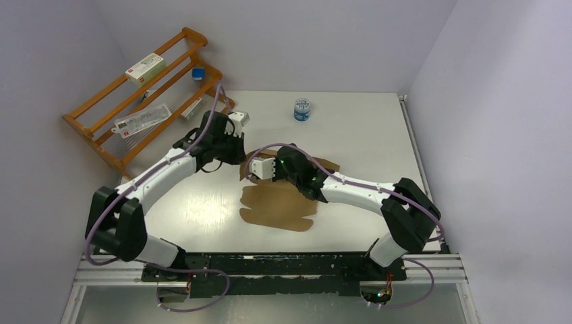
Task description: Fold the paper box
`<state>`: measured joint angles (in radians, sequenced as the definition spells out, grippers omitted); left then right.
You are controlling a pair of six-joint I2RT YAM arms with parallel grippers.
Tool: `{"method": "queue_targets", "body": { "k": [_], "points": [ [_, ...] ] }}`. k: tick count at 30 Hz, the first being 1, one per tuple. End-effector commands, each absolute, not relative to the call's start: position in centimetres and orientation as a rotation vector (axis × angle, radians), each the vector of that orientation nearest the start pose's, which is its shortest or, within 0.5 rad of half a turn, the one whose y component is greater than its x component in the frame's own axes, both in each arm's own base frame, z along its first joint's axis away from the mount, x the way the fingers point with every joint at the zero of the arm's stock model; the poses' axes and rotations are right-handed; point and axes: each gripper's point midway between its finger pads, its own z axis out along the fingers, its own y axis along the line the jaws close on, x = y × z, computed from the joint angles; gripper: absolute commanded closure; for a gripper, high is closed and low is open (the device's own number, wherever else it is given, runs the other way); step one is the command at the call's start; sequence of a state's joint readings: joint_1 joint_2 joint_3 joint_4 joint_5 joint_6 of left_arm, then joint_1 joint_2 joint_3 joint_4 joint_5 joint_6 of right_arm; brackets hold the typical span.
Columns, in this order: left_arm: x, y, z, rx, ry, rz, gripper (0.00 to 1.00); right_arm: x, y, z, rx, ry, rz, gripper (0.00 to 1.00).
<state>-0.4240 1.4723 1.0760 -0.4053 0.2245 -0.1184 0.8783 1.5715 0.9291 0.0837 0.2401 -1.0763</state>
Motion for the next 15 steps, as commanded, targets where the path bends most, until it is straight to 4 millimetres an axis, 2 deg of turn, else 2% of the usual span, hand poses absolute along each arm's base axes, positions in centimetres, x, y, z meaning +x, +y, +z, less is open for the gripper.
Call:
{"method": "queue_targets", "body": {
  "k": [1,7,11,15],
  "points": [
    [33.4,-21.4,15.5,0.335,2.238,-0.552,0.88,34.5,28.9,15.5,-1.619,1.266,-0.429,1.00],
    [31.4,-22.7,14.9,0.313,2.158,-0.631,0.88,33.8,28.7,15.0,-1.595,1.265,-0.455,1.00],
    [30.7,-22.7,14.2,0.295,2.130,-0.626,0.89,33.0,28.7,14.2,-1.594,1.263,-0.477,1.00],
    [29.6,-23.8,14.6,0.293,2.080,-0.686,0.89,32.2,28.2,13.2,-1.573,1.273,-0.488,1.00]
  ]
}}
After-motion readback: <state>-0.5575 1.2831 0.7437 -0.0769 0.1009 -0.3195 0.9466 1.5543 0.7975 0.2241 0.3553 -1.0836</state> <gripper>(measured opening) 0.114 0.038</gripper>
